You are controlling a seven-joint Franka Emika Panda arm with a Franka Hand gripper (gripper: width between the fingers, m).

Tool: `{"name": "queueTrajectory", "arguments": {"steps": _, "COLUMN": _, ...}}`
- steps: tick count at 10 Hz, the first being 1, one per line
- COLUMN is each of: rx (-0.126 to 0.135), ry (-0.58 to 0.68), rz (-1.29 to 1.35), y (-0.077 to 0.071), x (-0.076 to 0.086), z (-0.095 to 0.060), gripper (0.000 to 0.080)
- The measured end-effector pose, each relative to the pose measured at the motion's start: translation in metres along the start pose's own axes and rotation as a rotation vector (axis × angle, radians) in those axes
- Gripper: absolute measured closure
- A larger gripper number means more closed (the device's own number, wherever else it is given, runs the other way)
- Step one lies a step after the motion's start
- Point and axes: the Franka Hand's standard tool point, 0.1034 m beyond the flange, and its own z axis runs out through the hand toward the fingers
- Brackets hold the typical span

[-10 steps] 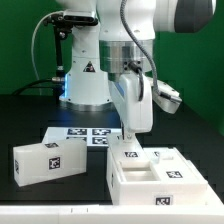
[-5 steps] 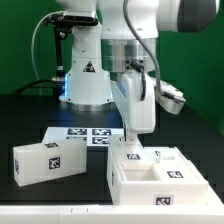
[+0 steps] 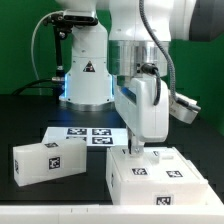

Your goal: Assemble cabinet

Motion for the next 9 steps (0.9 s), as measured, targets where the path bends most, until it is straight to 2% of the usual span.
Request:
{"name": "queueTrajectory", "arguments": {"steps": 3, "rx": 0.000, "ry": 0.000, "rz": 0.001, "y": 0.000, "x": 0.000, "z": 0.000, "gripper": 0.0738}}
{"name": "queueTrajectory", "arguments": {"steps": 5, "rx": 0.013, "ry": 0.008, "rz": 0.009, "y": -0.011, "x": -0.001, "z": 0.001, "gripper": 0.0738}}
{"name": "queueTrajectory", "arguments": {"steps": 9, "rx": 0.010, "ry": 0.016, "rz": 0.024, "y": -0.011, "x": -0.002, "z": 0.001, "gripper": 0.0738}}
